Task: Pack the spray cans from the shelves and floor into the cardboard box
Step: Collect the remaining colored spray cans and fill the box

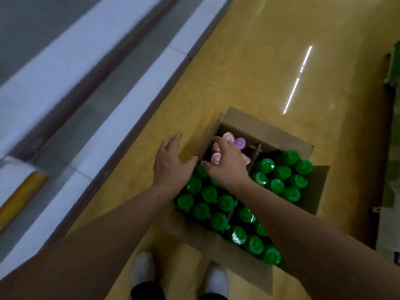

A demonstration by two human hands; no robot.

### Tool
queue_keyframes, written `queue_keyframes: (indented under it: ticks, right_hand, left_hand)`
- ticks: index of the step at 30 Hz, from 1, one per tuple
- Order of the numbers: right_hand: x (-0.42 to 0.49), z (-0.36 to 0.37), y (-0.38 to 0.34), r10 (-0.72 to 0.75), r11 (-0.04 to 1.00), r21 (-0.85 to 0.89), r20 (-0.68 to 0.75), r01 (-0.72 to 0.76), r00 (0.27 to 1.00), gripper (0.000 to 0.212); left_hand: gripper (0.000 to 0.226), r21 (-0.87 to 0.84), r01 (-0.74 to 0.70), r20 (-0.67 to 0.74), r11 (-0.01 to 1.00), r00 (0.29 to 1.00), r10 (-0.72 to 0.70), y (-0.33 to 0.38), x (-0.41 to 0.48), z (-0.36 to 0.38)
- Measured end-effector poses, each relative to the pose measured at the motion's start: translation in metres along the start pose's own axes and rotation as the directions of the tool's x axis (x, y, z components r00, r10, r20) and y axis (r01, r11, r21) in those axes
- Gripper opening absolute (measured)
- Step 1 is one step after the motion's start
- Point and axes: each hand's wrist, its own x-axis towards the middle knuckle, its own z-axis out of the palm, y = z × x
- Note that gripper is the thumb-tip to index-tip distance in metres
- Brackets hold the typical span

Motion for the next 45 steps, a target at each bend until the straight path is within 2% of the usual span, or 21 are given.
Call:
queue_keyframes:
  ticks: [5, 9, 12, 16, 21, 24, 28, 32, 34, 37, 39, 41, 45]
  right_hand:
    - [-0.059, 0.109, -0.058, -0.112, 0.993, -0.022, 0.203, 0.119, 0.973, 0.078]
    - [-0.111, 0.213, -0.091, -0.162, 0.979, -0.057, 0.377, 0.197, 0.912, 0.077]
    - [-0.148, 0.283, -0.103, -0.157, 0.97, -0.088, 0.477, 0.225, 0.865, 0.077]
    - [-0.189, 0.36, -0.124, -0.156, 0.959, -0.098, 0.599, 0.265, 0.785, 0.08]
    - [-0.21, 0.447, -0.163, -0.192, 0.925, -0.111, 0.691, 0.364, 0.697, 0.091]
    - [-0.213, 0.492, -0.173, -0.212, 0.911, -0.106, 0.709, 0.399, 0.673, 0.102]
    - [-0.206, 0.537, -0.172, -0.239, 0.932, -0.049, 0.662, 0.36, 0.71, 0.118]
    - [-0.202, 0.563, -0.172, -0.287, 0.934, 0.005, 0.605, 0.358, 0.743, 0.116]
    - [-0.204, 0.571, -0.174, -0.293, 0.938, 0.036, 0.611, 0.343, 0.735, 0.11]
    - [-0.205, 0.575, -0.179, -0.303, 0.935, 0.036, 0.595, 0.352, 0.745, 0.083]
    - [-0.204, 0.567, -0.18, -0.293, 0.944, 0.035, 0.54, 0.327, 0.789, 0.072]
    - [-0.203, 0.547, -0.18, -0.23, 0.972, 0.074, 0.477, 0.222, 0.849, 0.069]
    - [-0.187, 0.48, -0.188, -0.164, 0.986, 0.102, 0.414, 0.133, 0.895, 0.063]
  left_hand:
    - [0.075, -0.009, 0.214, -0.088, 0.977, 0.973, -0.213, -0.13, -0.074, -0.046]
    - [0.076, 0.004, 0.434, -0.171, 0.901, 0.888, -0.427, -0.259, -0.142, -0.082]
    - [0.071, 0.016, 0.483, -0.27, 0.876, 0.845, -0.461, -0.337, -0.202, -0.106]
    - [0.069, -0.043, 0.53, -0.323, 0.847, 0.795, -0.513, -0.408, -0.271, -0.123]
    - [0.074, -0.197, 0.666, -0.368, 0.719, 0.63, -0.684, -0.484, -0.316, -0.131]
    - [0.075, -0.246, 0.702, -0.361, 0.668, 0.573, -0.736, -0.521, -0.337, -0.126]
    - [0.079, -0.261, 0.735, -0.318, 0.626, 0.547, -0.775, -0.555, -0.362, -0.103]
    - [0.079, -0.286, 0.772, -0.267, 0.568, 0.505, -0.821, -0.563, -0.381, -0.081]
    - [0.078, -0.293, 0.759, -0.258, 0.581, 0.522, -0.813, -0.564, -0.383, -0.076]
    - [0.077, -0.3, 0.743, -0.268, 0.599, 0.537, -0.8, -0.565, -0.374, -0.078]
    - [0.076, -0.311, 0.744, -0.279, 0.591, 0.523, -0.805, -0.561, -0.367, -0.081]
    - [0.074, -0.311, 0.746, -0.274, 0.588, 0.522, -0.807, -0.549, -0.361, -0.081]
    - [0.074, -0.311, 0.728, -0.225, 0.611, 0.568, -0.792, -0.503, -0.338, -0.085]
